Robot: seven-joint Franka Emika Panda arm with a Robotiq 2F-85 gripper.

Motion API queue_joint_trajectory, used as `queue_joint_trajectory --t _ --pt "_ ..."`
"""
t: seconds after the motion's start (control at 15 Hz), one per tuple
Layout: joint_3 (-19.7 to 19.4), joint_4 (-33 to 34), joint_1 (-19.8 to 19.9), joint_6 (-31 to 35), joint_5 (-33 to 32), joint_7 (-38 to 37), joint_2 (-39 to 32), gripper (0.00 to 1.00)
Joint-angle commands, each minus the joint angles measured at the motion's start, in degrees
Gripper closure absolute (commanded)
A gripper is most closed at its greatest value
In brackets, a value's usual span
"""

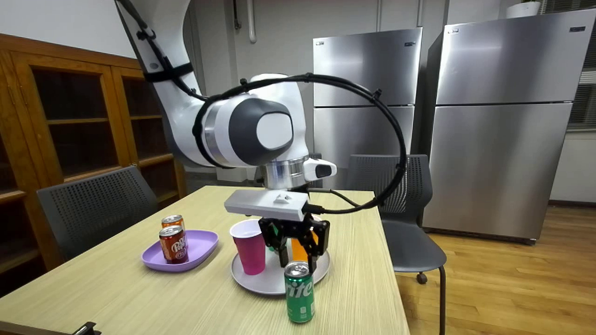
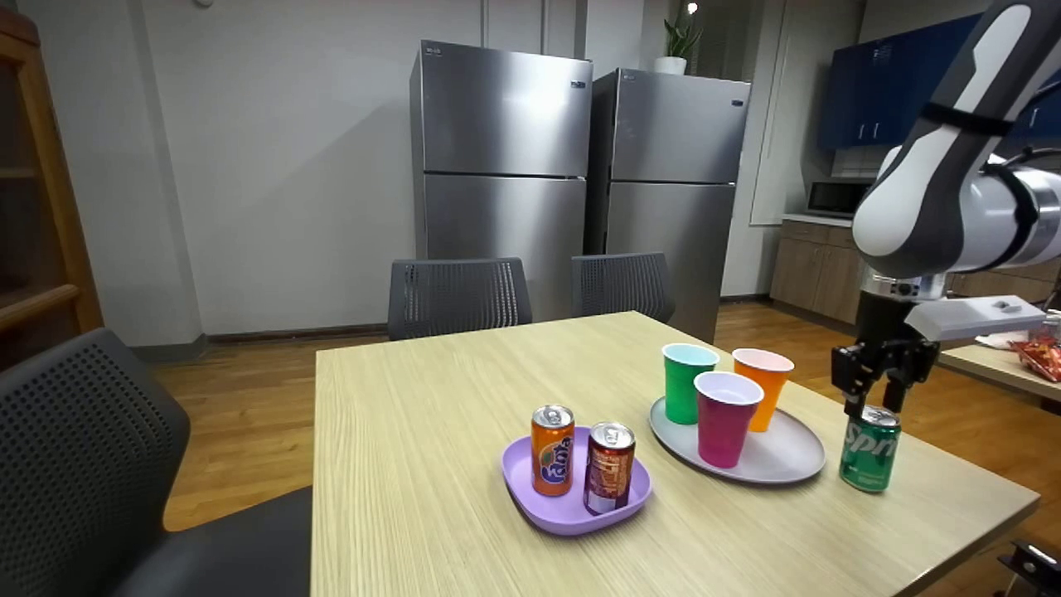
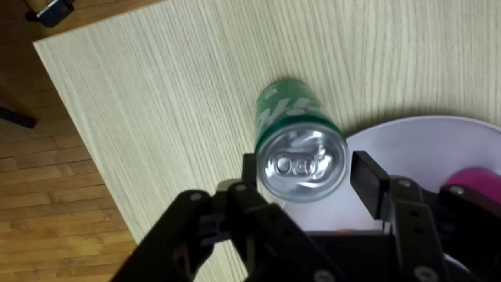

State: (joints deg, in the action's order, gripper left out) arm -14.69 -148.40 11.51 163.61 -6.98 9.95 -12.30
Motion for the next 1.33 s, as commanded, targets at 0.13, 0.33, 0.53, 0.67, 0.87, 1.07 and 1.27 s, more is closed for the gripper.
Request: queue_joint_trajectory --t 0.13,0.33,0.53,0.67,0.87,1.07,1.27 --pt "3.7 -1.1 2.1 -7.5 8.3 7.0 11.3 0.60" --pt "2.8 -0.6 1.2 -9.5 9.5 8.3 13.1 0.60" --pt "2.4 -0.5 1.0 -10.1 11.3 11.5 13.8 0.03" --pt "2.1 -0.2 1.0 -10.8 12.4 13.2 13.9 0.00" --pt "2.1 0.0 0.8 -8.9 10.8 10.7 12.2 0.00" --pt "2.1 0.0 0.8 -9.0 10.9 10.9 12.2 0.00" --pt "2.1 0.0 0.8 -9.0 10.9 10.9 12.2 0.00"
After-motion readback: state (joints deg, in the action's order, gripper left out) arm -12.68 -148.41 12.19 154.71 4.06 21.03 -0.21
